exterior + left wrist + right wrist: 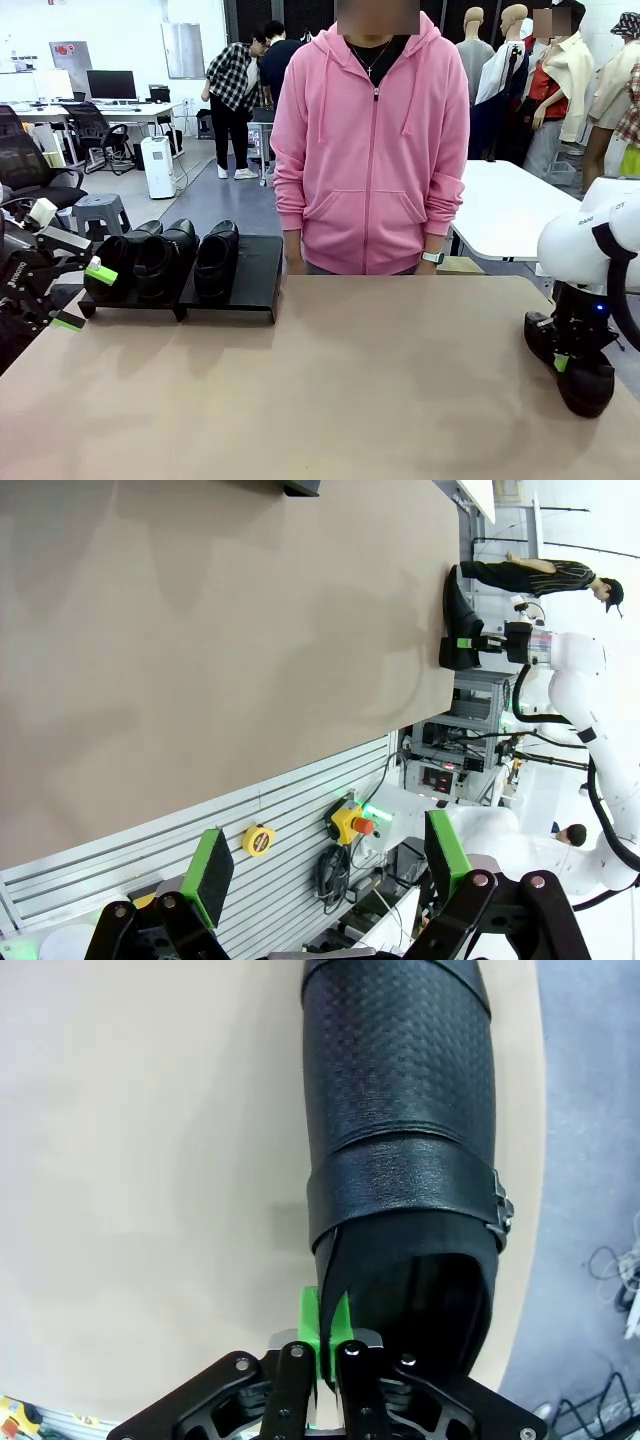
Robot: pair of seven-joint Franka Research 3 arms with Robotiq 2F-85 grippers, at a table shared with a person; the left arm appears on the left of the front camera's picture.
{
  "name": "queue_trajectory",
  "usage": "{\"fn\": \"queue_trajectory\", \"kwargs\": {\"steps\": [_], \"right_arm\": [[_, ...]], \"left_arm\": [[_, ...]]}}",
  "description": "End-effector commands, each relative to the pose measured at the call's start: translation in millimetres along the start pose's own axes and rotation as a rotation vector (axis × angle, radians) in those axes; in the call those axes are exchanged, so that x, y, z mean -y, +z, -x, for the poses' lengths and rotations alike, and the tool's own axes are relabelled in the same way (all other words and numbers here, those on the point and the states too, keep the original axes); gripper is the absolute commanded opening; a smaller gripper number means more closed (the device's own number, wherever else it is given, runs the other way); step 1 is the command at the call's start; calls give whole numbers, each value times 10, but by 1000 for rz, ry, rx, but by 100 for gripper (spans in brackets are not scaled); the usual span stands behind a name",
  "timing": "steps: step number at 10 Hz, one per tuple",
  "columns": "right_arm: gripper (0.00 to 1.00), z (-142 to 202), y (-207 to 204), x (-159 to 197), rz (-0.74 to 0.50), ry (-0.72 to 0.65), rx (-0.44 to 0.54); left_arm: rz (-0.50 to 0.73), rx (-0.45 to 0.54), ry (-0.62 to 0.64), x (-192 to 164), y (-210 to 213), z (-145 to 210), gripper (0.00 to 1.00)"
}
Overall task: Organize the shoes by placing them on the stand.
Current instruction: Pick up one Shoe and place it in the middle of the table.
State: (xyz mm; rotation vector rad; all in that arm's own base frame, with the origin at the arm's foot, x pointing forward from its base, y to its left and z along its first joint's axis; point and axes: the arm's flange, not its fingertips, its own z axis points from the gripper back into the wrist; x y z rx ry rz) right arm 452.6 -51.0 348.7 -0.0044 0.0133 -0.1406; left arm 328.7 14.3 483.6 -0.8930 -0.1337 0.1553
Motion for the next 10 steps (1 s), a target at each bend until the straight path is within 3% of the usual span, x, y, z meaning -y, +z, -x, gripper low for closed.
{"fn": "queue_trajectory", "kwargs": {"steps": [1,4,6,7,8,9,10], "right_arm": [[0,108,137,7,-24,11,14],[0,502,475,163,-84,11,76],[0,1252,1018,256,-85,-52,164],[0,1618,1118,279,-98,-56,139],[0,1887,1124,310,-128,-60,201],[0,1960,1022,432,-194,-18,259],[0,1284,1319,317,-105,-44,152]], "left_arm": [[32,2,-16,0,22,0,100],[32,2,-16,0,22,0,100],[32,2,-16,0,22,0,100],[32,2,-16,0,22,0,100],[32,2,-16,0,22,0,100],[32,2,-16,0,22,0,100],[32,2,-16,0,22,0,100]]}}
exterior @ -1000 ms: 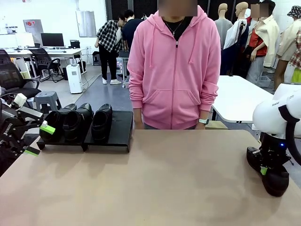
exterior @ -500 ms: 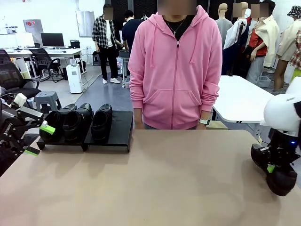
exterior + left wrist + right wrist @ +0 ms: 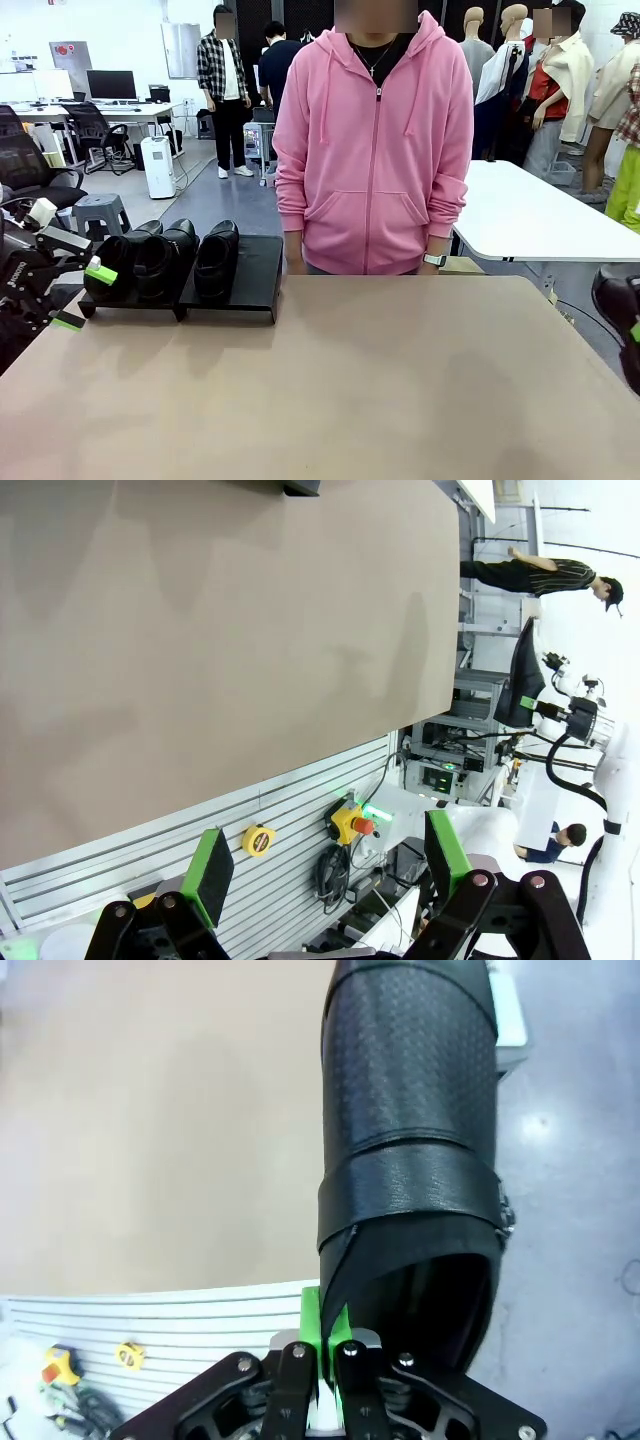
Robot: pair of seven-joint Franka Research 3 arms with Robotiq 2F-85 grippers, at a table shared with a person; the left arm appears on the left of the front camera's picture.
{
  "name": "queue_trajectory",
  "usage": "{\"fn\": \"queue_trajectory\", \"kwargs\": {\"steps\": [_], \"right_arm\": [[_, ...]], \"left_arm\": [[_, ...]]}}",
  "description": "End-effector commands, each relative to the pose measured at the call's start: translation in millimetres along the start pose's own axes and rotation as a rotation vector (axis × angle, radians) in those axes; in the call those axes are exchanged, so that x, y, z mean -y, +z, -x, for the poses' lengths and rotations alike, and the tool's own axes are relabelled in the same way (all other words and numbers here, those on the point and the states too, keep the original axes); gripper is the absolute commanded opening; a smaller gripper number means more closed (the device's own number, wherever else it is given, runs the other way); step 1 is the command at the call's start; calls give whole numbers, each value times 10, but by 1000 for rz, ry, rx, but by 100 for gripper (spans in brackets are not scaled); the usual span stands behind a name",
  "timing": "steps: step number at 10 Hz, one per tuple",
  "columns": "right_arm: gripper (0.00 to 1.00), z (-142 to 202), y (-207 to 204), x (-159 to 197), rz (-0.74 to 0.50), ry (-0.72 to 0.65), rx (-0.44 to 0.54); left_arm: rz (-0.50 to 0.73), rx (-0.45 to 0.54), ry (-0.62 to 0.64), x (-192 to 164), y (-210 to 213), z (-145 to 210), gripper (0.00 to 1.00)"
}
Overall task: Organize the shoes by placing them on the stand.
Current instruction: Pick up one Shoe and place it in the middle of the table.
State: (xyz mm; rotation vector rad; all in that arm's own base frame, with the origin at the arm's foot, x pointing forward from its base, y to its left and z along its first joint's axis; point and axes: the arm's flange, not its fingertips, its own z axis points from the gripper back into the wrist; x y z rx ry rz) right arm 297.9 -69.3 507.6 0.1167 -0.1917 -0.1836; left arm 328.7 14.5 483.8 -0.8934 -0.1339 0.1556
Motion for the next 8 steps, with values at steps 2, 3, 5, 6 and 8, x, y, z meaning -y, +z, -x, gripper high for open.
{"fn": "queue_trajectory", "kwargs": {"steps": [2,3,5,6,8], "right_arm": [[0,-186,-300,-61,31,-1,-43],[0,-186,-300,-61,31,-1,-43],[0,-135,-318,-40,22,5,-70],[0,-80,-273,-346,54,9,-45],[0,-78,-113,-1501,21,73,42]], "left_arm": [[32,2,-16,0,19,1,100],[32,2,-16,0,19,1,100],[32,2,-16,0,19,1,100],[32,2,-16,0,19,1,100],[32,2,-16,0,19,1,100]]}}
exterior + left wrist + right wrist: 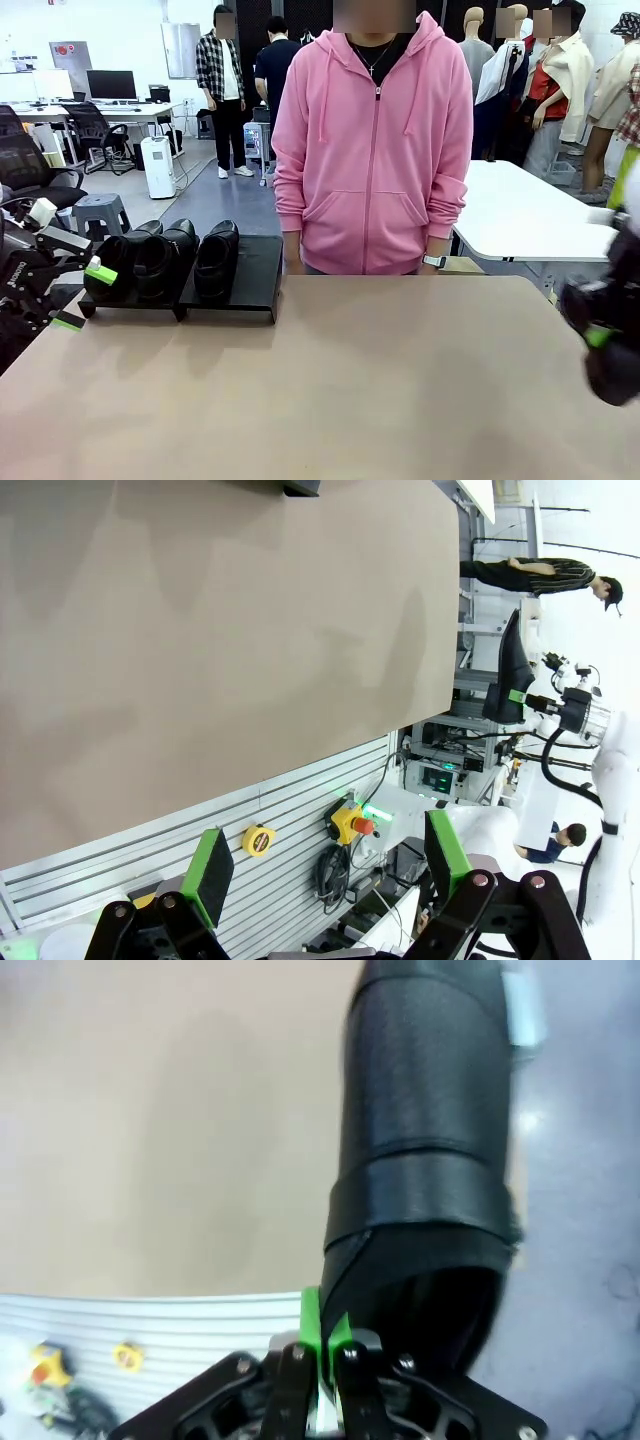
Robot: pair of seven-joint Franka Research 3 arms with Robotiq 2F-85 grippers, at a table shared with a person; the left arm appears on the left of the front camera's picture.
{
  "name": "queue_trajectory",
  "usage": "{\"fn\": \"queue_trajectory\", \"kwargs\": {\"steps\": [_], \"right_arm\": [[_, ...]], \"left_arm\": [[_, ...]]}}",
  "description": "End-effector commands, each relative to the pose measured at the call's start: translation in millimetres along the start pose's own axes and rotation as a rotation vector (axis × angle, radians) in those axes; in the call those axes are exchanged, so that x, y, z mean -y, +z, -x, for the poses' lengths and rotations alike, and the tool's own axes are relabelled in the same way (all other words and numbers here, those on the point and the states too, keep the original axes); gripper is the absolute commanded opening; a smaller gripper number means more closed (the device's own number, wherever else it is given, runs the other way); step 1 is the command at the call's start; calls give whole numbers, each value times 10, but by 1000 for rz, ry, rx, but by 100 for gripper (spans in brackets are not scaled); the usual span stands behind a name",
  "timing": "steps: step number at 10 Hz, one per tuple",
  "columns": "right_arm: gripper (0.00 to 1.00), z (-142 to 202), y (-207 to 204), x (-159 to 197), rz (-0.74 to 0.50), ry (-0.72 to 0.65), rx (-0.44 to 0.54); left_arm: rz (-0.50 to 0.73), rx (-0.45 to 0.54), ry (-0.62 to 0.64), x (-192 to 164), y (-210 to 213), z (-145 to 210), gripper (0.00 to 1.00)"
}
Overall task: Organize the shoes by placing them on the stand.
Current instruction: Pick up one Shoe and place it in the middle of the table.
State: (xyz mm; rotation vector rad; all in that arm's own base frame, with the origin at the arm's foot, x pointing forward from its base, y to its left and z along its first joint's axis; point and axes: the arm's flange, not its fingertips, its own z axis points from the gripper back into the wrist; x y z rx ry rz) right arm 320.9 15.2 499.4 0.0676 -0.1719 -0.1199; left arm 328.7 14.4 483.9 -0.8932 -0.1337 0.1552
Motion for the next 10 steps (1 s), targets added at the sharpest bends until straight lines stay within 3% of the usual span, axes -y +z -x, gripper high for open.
{"fn": "queue_trajectory", "kwargs": {"steps": [1,3,4,6,8,10], "right_arm": [[0,-120,63,-1240,-2,37,51],[0,-118,-95,-2291,-46,73,-16],[0,29,-259,-2849,-108,160,-70],[0,222,-692,-3550,-46,124,-120],[0,333,-1066,-3858,-11,151,-81],[0,255,-1252,-3826,8,132,-57]], "left_arm": [[32,2,-16,-1,19,1,100],[32,2,-16,-1,19,1,100],[32,2,-16,-1,19,1,100],[32,2,-16,-1,19,1,100],[32,2,-16,-1,19,1,100],[32,2,-16,-1,19,1,100]]}}
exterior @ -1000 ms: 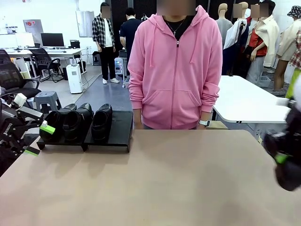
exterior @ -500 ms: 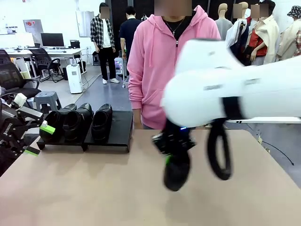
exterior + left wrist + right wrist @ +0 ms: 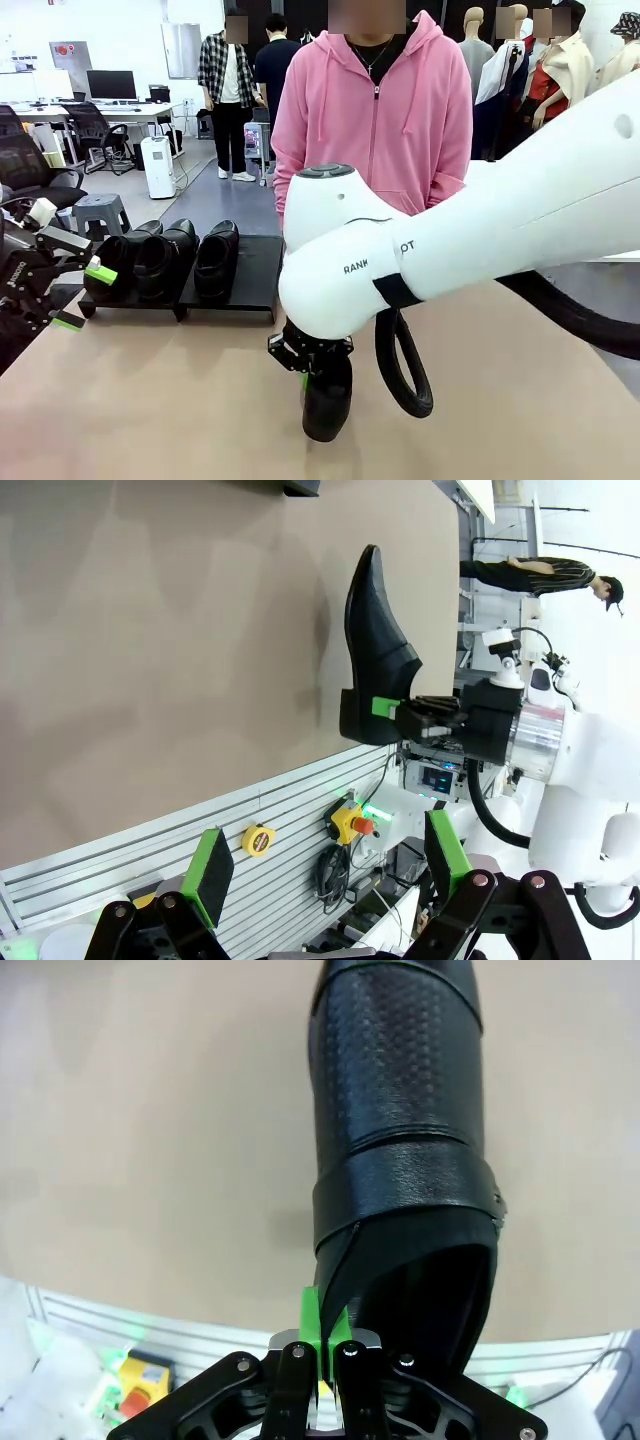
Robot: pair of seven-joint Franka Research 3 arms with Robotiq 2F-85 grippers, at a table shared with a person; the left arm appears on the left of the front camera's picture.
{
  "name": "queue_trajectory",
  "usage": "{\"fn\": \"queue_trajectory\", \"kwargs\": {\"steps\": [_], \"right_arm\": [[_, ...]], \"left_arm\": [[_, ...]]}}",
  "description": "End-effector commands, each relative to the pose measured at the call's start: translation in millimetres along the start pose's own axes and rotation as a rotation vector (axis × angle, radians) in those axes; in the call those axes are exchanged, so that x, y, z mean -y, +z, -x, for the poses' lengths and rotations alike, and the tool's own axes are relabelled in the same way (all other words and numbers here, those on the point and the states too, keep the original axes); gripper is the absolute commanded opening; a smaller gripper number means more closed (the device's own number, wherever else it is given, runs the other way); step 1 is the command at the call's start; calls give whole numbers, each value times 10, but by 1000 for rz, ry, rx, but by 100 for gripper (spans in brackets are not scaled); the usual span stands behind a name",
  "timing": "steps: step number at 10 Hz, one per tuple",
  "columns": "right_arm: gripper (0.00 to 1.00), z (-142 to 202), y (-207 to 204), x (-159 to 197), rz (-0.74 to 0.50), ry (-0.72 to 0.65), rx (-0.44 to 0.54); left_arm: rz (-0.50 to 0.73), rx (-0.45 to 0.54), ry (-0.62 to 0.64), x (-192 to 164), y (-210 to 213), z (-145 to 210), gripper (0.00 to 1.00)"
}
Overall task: Organize the shoes by placing them on the stand.
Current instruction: Pick up one Shoe and place it in the middle of the table.
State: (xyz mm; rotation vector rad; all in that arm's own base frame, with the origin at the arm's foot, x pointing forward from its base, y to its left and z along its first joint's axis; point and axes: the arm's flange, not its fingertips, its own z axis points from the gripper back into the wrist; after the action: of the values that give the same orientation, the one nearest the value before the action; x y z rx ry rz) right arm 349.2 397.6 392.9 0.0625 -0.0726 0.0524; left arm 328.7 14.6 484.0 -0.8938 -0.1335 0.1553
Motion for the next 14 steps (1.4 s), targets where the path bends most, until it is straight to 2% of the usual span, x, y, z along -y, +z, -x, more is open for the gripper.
{"fn": "queue_trajectory", "kwargs": {"steps": [1,4,5,6,9,11,12,14], "right_arm": [[0,-157,44,-30,30,-57,41],[0,-124,-38,20,31,9,45],[44,-119,-46,28,11,24,37],[100,-122,-56,35,16,26,38],[100,-117,-16,92,10,7,50],[100,-75,269,330,-61,32,18],[100,3,610,597,-127,101,-49],[100,182,1248,1359,-278,153,-74]], "left_arm": [[32,2,-16,-1,17,0,100],[32,2,-16,-1,17,0,100],[32,2,-16,-1,17,0,100],[32,2,-16,-1,17,0,100],[32,2,-16,-1,17,0,100],[32,2,-16,-1,17,0,100],[32,2,-16,-1,17,0,100],[32,2,-16,-1,17,0,100]]}}
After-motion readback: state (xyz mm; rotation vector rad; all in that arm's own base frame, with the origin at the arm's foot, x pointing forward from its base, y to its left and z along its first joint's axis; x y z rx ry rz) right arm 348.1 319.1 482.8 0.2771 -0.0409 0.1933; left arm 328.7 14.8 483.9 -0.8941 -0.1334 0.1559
